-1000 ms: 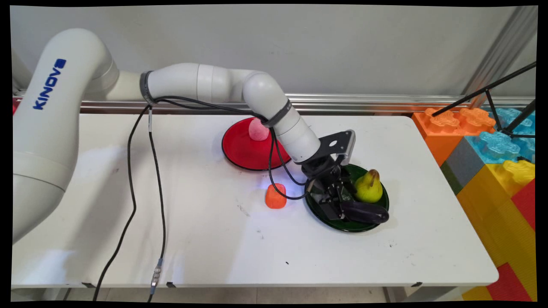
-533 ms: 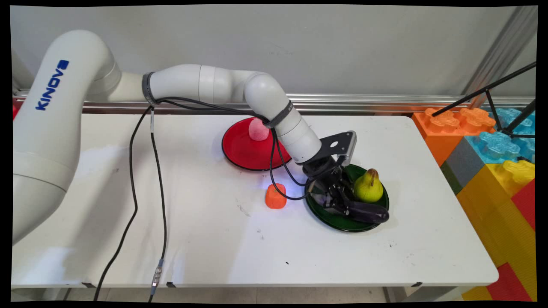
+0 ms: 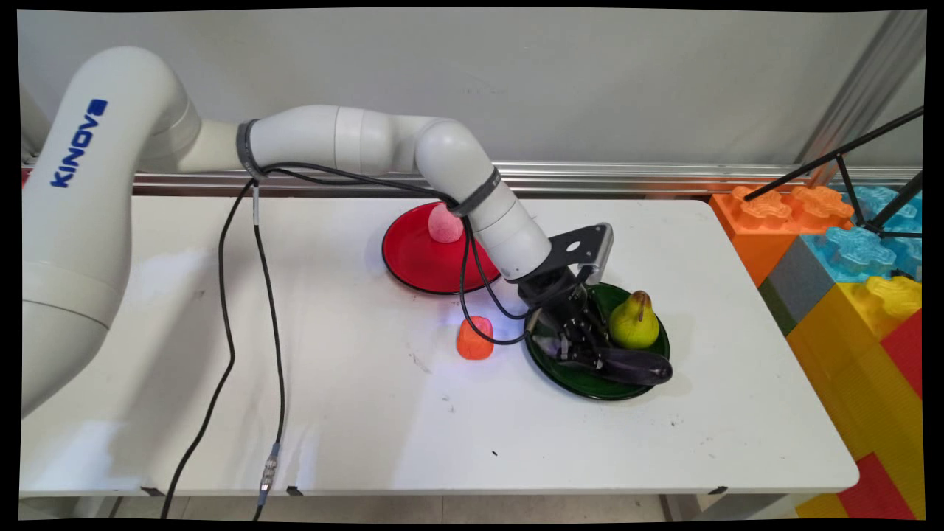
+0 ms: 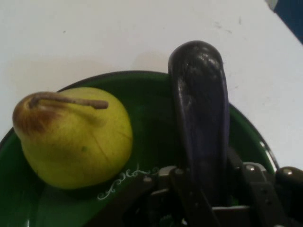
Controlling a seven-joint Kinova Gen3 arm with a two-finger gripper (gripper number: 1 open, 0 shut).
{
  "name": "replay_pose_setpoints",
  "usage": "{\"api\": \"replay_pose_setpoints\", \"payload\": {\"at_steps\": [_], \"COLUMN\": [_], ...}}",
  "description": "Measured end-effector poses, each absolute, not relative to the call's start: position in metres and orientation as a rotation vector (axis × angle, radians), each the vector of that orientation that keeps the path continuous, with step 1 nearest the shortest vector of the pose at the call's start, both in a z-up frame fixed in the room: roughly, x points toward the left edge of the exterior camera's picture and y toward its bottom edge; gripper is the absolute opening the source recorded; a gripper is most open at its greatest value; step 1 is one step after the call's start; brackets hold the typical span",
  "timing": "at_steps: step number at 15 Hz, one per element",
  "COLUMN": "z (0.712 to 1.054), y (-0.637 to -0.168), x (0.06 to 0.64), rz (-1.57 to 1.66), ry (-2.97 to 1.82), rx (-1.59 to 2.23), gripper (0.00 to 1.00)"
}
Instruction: Place the picked object on the table
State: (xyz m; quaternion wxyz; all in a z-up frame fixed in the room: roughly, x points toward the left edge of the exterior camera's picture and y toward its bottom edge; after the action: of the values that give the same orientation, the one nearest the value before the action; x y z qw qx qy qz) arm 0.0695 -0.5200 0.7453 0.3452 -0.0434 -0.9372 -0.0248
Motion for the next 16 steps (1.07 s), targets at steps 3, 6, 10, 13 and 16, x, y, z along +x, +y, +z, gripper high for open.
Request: {"api": "replay_pose_setpoints", "payload": {"at_steps": [3, 6, 10, 13, 16], "z": [0.757, 0.777, 0.807, 0.828, 0.844], "y": [-0.517, -0.514, -0.506, -0.497, -0.488], "x": [0.071, 0.072, 0.078, 0.086, 0.096], "rz": [-0.07, -0.067, -0.075, -0.089, -0.107], "ry": [-2.424, -2.409, -2.387, -2.383, -2.387], "rx": [-0.11, -0.101, -0.075, -0.053, -0.038], "gripper": [0.0, 0.0, 0.0, 0.0, 0.0]}}
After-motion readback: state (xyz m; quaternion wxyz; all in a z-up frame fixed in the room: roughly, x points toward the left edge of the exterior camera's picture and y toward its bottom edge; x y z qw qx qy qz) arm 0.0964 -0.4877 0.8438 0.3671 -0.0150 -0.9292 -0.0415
